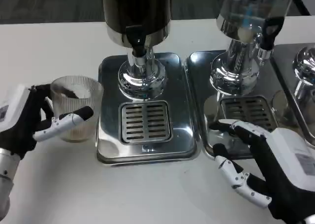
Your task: Grasp the cup under the faucet to collect the drink, then remove the cup.
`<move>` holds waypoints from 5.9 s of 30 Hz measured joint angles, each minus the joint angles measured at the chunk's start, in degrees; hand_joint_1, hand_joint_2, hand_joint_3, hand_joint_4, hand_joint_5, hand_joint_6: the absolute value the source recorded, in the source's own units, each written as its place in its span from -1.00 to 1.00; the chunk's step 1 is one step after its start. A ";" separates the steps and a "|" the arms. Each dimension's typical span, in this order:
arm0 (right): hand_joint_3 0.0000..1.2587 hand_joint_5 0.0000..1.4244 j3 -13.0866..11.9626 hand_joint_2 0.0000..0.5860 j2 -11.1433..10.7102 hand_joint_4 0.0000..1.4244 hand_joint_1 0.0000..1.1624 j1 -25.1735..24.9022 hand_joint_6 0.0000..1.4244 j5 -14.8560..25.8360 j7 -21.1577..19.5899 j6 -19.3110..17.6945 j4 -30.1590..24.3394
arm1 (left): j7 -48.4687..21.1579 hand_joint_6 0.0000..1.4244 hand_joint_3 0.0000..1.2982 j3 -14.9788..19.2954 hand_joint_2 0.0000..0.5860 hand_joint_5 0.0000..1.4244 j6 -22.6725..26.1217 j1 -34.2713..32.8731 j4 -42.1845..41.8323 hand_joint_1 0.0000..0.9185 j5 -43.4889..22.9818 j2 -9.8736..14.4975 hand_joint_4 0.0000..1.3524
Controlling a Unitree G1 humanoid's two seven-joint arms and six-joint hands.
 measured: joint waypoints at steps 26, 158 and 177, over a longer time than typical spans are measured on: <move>-0.46 -0.58 -0.17 0.48 2.16 -0.59 -0.53 3.82 -0.49 -0.47 -0.42 0.16 -3.27 | -0.05 0.82 0.12 -5.62 -0.40 0.46 4.15 -5.99 1.79 -0.49 3.40 -6.85 0.18; -0.45 -0.52 2.22 0.52 5.43 -0.54 -0.45 -4.20 -0.45 4.42 -0.10 1.63 3.44 | -51.64 -0.40 -0.58 16.37 -0.81 -0.54 8.76 16.54 -39.78 -1.00 -47.18 8.84 -0.68; -0.41 -0.50 4.06 0.54 7.08 -0.48 -0.39 -10.77 -0.53 8.52 -1.85 0.00 11.90 | -100.88 -0.76 -0.65 25.81 -0.75 -0.78 53.52 -5.87 -28.51 -1.00 -68.70 11.04 -0.85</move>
